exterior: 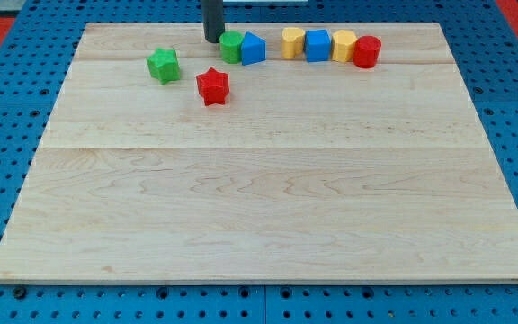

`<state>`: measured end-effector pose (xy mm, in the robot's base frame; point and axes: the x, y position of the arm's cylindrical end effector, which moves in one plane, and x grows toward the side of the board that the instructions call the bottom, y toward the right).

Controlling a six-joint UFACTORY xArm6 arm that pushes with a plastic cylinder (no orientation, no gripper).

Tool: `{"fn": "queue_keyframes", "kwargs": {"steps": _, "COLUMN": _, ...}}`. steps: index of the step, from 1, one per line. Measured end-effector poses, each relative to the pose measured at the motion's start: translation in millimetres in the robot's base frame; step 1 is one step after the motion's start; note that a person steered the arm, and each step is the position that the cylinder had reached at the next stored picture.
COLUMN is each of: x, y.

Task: Move the blue triangle towards bottom of the board

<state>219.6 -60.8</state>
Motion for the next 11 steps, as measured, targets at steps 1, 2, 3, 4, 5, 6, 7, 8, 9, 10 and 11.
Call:
{"fn": "queue_keyframes", "kwargs": {"steps": 1, "x": 3, "y": 46}}
{"fn": "queue_keyframes", "kwargs": {"steps": 2, "x": 9, "y": 45}}
{"fn": "queue_keyframes", "kwargs": {"steps": 3, "x": 9, "y": 59}}
{"fn": "queue_keyframes", "kwargs": {"steps": 4, "x": 27, "y": 78}}
{"fn": "queue_keyframes", "kwargs": {"steps": 5, "x": 40, "y": 82}}
{"fn": "queue_keyframes", "kwargs": {"steps": 6, "x": 45, "y": 102}}
{"fn": "queue_keyframes", "kwargs": {"steps": 7, "x": 56, "y": 107}}
{"fn": "queue_keyframes", "kwargs": {"steps": 8, "x": 54, "y": 137}}
{"fn": "queue_keyframes", "kwargs": {"steps": 9, "x": 74, "y": 156}}
{"fn": "queue_keyframes", "kwargs": {"steps": 10, "x": 102, "y": 212}}
{"fn": "queue_keyframes", "kwargs": {"steps": 11, "x": 73, "y": 279}}
